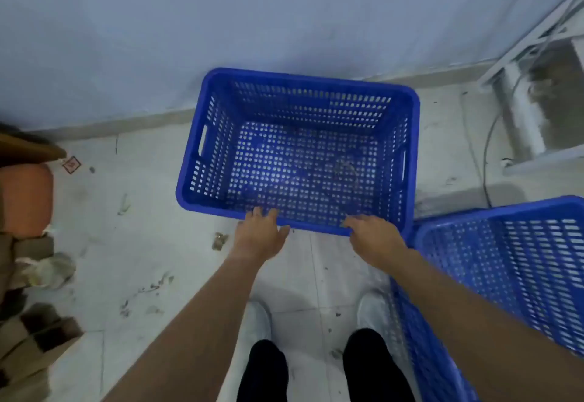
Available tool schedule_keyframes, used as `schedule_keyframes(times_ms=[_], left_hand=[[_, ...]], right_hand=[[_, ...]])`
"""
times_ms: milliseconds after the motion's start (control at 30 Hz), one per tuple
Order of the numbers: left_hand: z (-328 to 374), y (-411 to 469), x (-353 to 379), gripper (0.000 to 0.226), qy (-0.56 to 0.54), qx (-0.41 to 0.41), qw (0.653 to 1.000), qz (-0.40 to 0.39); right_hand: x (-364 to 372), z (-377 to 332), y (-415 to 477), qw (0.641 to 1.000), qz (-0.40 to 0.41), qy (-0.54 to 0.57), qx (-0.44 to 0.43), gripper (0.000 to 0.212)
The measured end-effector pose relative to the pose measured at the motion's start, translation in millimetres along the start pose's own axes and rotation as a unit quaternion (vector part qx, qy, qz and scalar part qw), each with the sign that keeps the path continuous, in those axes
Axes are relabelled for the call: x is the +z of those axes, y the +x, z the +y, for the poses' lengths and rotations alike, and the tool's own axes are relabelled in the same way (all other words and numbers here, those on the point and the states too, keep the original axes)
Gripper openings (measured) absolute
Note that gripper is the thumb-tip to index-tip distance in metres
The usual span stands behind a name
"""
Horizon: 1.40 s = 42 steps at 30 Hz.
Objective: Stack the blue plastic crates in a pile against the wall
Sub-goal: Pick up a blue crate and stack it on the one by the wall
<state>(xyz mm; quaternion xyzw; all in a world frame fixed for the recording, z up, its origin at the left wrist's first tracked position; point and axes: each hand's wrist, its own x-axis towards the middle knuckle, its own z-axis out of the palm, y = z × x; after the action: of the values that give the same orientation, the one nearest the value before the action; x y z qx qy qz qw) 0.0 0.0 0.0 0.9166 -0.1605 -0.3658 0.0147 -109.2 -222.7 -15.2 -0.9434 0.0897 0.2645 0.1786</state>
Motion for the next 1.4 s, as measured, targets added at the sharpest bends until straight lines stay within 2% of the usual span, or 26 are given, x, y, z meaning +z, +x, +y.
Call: schedule_keyframes(times_ms=[100, 300, 467, 600, 733, 867, 967, 1067, 1167, 1267, 1400], left_hand=[[-21, 25, 24, 0.060, 0.067, 0.019, 0.997, 0.015], [-58, 57, 40, 0.052, 0.135, 0.066, 0.989, 0.011], [-75, 73, 35, 0.048, 0.120, 0.069, 0.990, 0.032], [-85, 79, 39, 0.063, 0.098, 0.035, 0.994, 0.026], [-88, 84, 39, 0.075, 0.062, 0.002, 0.998, 0.023], [-81, 90, 34, 0.067, 0.041, -0.007, 0.998, 0.038], [-81, 97, 29, 0.062, 0.103, 0.012, 0.994, 0.027], [-79, 105, 22, 0.060, 0.177, 0.033, 0.983, 0.024], [-73, 113, 15, 0.063, 0.220, 0.036, 0.974, 0.034], [-64, 118, 16, 0.044, 0.284, 0.071, 0.955, 0.042], [-56, 114, 20, 0.051, 0.310, 0.080, 0.946, 0.046]], right_hand=[[33, 7, 18, 0.999, 0.027, -0.034, -0.012, 0.033], [67, 20, 44, 0.992, 0.009, -0.114, -0.048, 0.033], [60, 31, 56, 0.973, -0.004, -0.187, -0.136, 0.035], [52, 32, 54, 0.964, 0.038, -0.198, -0.172, 0.040], [44, 32, 56, 0.947, 0.045, -0.239, -0.208, 0.049], [33, 35, 70, 0.945, 0.015, -0.260, -0.196, 0.044], [17, 42, 83, 0.941, 0.028, -0.272, -0.201, 0.048], [9, 56, 99, 0.947, -0.053, -0.275, -0.156, 0.045], [-1, 68, 117, 0.940, -0.030, -0.307, -0.143, 0.044], [-17, 76, 131, 0.935, -0.022, -0.331, -0.125, 0.044], [-29, 83, 138, 0.931, -0.024, -0.340, -0.127, 0.047]])
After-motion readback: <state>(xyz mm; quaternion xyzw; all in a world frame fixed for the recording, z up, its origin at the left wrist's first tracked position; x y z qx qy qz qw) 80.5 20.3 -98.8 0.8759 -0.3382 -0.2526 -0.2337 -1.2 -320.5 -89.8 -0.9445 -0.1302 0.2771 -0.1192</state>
